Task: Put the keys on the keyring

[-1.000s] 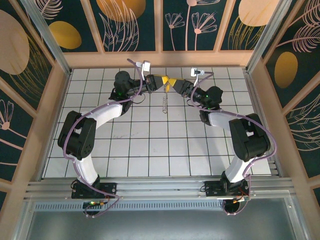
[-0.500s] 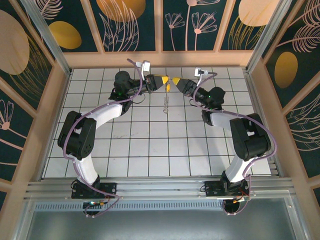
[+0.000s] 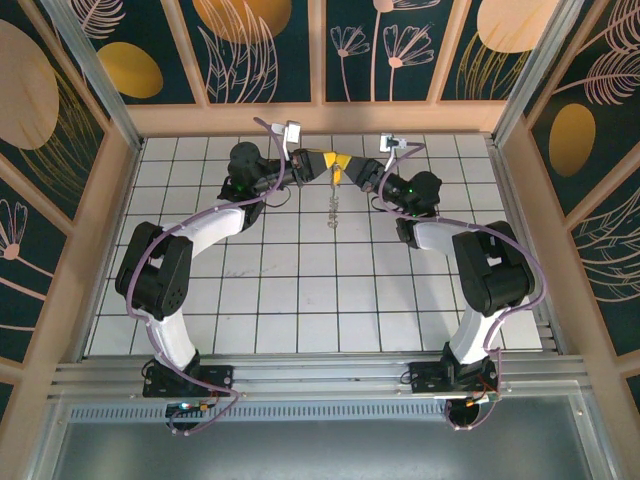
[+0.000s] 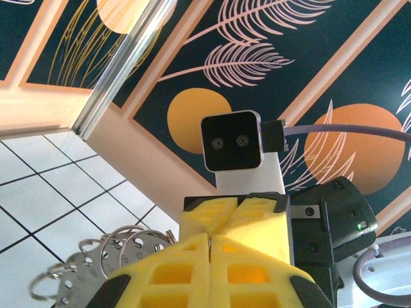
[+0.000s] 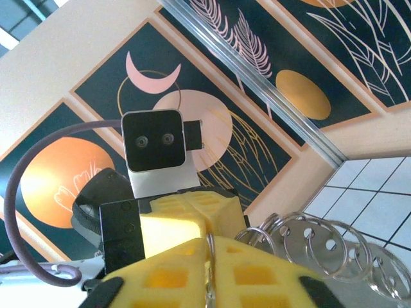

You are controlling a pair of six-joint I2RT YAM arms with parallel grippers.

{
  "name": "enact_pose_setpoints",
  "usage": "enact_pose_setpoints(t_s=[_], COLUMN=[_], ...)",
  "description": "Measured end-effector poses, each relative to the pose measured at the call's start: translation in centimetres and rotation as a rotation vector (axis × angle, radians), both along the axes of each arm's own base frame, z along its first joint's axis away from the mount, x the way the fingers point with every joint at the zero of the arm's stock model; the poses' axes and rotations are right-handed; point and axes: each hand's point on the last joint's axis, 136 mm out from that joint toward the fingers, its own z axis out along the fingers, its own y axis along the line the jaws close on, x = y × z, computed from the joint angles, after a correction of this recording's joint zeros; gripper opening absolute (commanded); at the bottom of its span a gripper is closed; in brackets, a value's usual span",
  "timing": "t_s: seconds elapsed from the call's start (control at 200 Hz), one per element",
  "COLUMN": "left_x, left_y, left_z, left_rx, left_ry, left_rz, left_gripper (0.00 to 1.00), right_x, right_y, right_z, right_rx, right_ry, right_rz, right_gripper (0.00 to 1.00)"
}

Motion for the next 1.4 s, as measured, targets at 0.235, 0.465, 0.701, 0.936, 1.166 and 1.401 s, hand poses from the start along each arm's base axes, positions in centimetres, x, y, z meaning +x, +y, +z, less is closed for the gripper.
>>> enact_pose_setpoints(t_s=[0.235, 0.465, 0.701, 0.936, 1.166, 1.401], left_x=[0.0, 0.2, 1.5, 2.7, 4.5, 5.5], left_y=[0.0, 0.9, 3.5, 3.4, 2.3, 1.8], left_z=[0.0, 0.5, 1.5, 1.5, -1.3, -4.1], left_rx=[-0.002, 0.035, 0.074, 0.134, 0.180, 0.200], left_ry=[0.001, -0.022, -0.052, -0.070, -0.024, 0.036], left_rz=[-0.001, 0.040, 0.083, 0.027, -0.055, -0.113], left_gripper=[0.22, 0.53, 0.60, 0.63, 0.56, 0.38], right_x=[0.0, 1.4, 4.2, 6.2, 6.3, 6.5], right_y=[-0.2, -1.2, -2.0, -1.7, -0.9, -0.4], right_z=[0.0, -1.1, -2.3, -3.4, -3.0, -3.5], right_rx=[-0.004, -0.087, -0.179, -0.238, -0.271, -0.282], right_ry=[-0.006, 0.003, 0.004, 0.012, -0.011, -0.002], right_rz=[0.001, 0.001, 0.057, 0.178, 0.296, 0.346], right_gripper=[0.00, 0.00, 0.00, 0.00, 0.00, 0.00])
